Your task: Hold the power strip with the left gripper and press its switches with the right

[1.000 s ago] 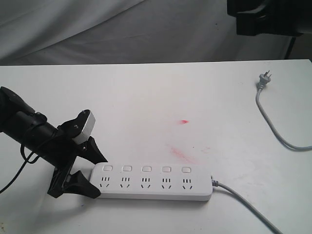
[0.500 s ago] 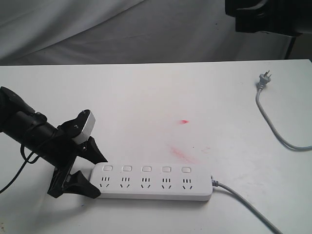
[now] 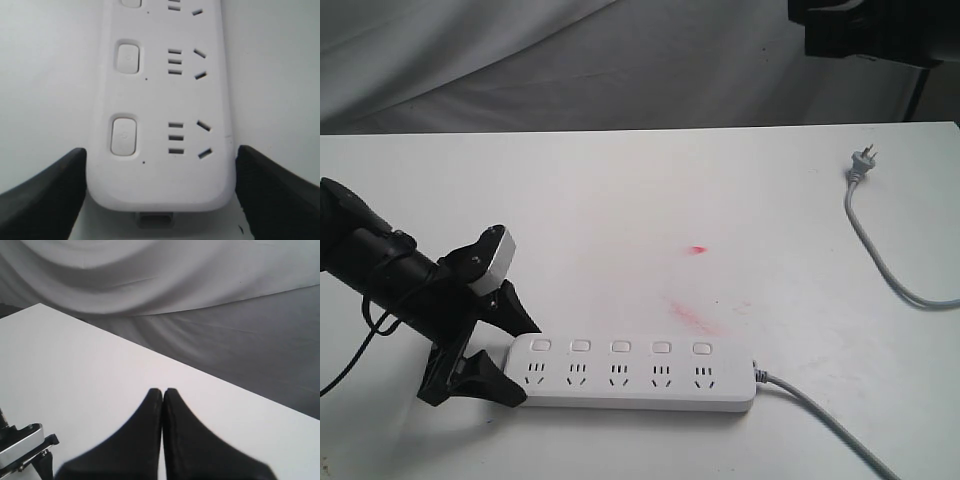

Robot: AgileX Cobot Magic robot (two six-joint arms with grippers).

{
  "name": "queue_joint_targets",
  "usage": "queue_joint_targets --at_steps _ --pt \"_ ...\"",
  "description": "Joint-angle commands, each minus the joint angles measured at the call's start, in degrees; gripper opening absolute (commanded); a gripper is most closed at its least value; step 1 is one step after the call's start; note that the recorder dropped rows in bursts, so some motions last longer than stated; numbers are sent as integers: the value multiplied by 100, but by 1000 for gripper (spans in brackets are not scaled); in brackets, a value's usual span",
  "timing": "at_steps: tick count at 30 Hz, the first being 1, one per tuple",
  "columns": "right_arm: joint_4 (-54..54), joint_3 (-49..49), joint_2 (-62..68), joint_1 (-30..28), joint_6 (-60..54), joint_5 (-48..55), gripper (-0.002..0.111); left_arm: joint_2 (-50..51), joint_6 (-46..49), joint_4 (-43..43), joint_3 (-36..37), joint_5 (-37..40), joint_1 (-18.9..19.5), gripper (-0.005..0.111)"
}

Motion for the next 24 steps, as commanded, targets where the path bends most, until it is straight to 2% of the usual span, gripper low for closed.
queue_joint_targets --at_steps 1,5,8,20,24 --pt "63 5 -25 7 11 -287 0 11 8 -46 -28 -46 -38 46" --pt "63 5 -35 7 187 -258 0 11 8 -46 -28 -46 -38 46" --pt "-136 5 -108 7 1288 -449 0 11 8 -46 -28 -46 -38 46" --pt "-3412 5 -888 -18 4800 -349 0 11 8 -46 -28 -46 -38 46" --pt "-3924 5 -1096 -18 5226 -138 0 11 8 -46 -28 -46 -38 46"
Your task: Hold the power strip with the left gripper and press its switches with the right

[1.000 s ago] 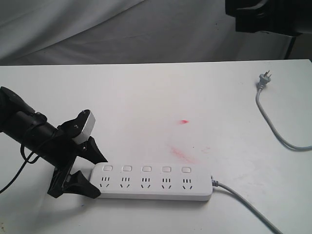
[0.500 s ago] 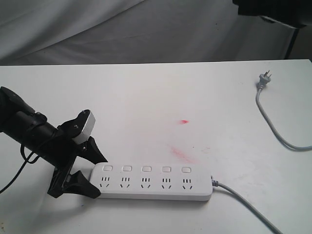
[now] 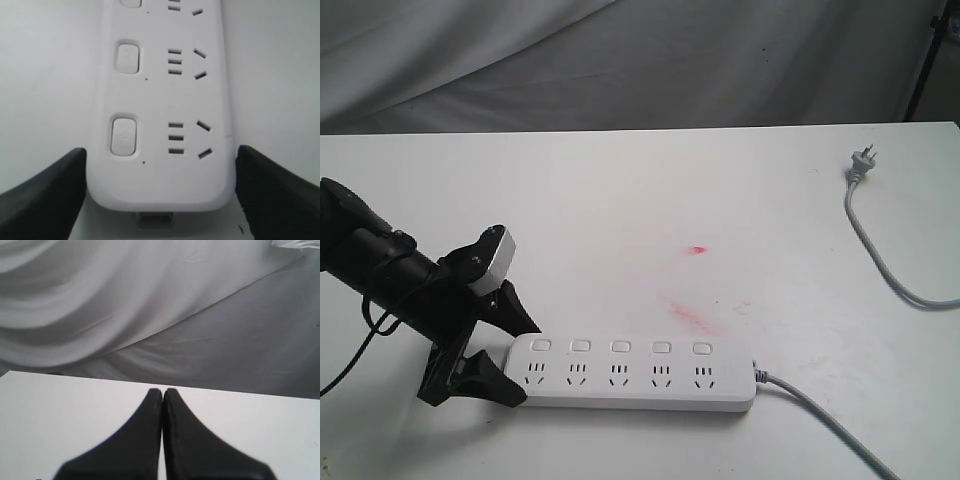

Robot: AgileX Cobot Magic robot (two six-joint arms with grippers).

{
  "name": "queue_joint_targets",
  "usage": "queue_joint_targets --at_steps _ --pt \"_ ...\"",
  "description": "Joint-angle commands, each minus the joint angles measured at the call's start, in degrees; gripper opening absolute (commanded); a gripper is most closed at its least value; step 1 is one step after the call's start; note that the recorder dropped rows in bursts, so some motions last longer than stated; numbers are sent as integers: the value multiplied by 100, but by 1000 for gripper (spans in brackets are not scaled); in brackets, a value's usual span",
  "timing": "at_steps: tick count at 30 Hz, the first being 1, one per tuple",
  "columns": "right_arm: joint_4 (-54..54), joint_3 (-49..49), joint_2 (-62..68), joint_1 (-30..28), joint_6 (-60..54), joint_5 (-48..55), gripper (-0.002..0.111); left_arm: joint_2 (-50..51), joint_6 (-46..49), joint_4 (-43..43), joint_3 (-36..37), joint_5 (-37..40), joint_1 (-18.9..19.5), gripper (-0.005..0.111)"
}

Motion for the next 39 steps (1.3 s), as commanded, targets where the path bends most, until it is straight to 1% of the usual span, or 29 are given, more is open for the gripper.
queue_joint_targets --at_steps 1,7,10,16,22,25,29,35,39 --pt "-638 5 -273 -18 476 257 0 11 8 -46 -28 -46 -38 46" --pt "-986 45 -592 -18 476 387 0 11 8 -46 -28 -46 -38 46" --pt "-1038 307 -852 -125 507 387 0 11 8 -46 -28 -46 -38 46" --pt "-1130 1188 -1538 -485 604 308 0 11 8 -46 -28 -46 -38 46" --pt "-1509 2108 -2292 -508 604 -178 0 11 8 -46 -28 -46 -38 46" --pt "-1504 2609 -2709 -579 604 -489 0 11 8 -46 -28 -46 -38 46" --pt "-1651 3282 -3238 -621 604 -530 0 11 8 -46 -28 -46 -38 46" --pt "-1682 4340 -4416 -621 604 -530 0 11 8 -46 -28 -46 -38 46" --pt "-1720 4843 -5129 -621 604 -530 0 11 8 -46 -28 -46 -38 46"
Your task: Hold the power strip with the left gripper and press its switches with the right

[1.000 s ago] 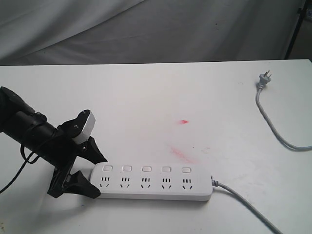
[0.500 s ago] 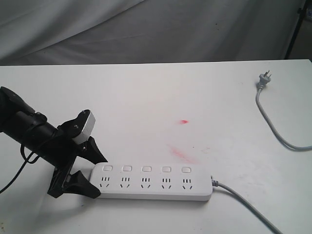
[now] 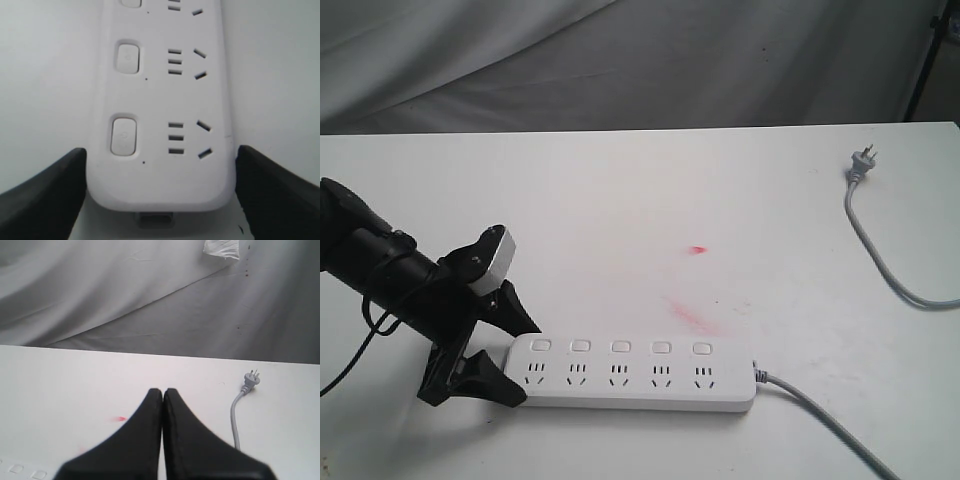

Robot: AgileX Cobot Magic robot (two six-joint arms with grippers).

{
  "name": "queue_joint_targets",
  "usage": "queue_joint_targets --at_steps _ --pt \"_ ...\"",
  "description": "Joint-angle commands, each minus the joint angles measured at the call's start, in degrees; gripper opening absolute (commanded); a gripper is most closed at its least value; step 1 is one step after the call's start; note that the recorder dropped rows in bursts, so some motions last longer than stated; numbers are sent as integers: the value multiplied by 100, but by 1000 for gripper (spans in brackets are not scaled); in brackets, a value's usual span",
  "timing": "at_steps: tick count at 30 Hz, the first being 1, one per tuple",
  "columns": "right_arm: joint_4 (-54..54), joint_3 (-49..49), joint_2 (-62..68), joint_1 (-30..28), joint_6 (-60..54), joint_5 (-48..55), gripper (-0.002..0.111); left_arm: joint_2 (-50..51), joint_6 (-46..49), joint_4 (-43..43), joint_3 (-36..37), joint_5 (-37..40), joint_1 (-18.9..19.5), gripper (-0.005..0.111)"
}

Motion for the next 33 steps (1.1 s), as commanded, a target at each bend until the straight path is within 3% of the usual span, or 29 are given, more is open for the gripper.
queue_joint_targets --at_steps 1,20,33 --pt "-106 392 -550 -57 7 -52 0 11 8 -46 -28 -46 -38 46" --pt "-92 1194 -1018 -57 29 161 0 11 8 -49 -28 -46 -38 46" --pt "-50 1194 -1018 -57 29 655 0 11 8 -49 -28 -46 -38 46"
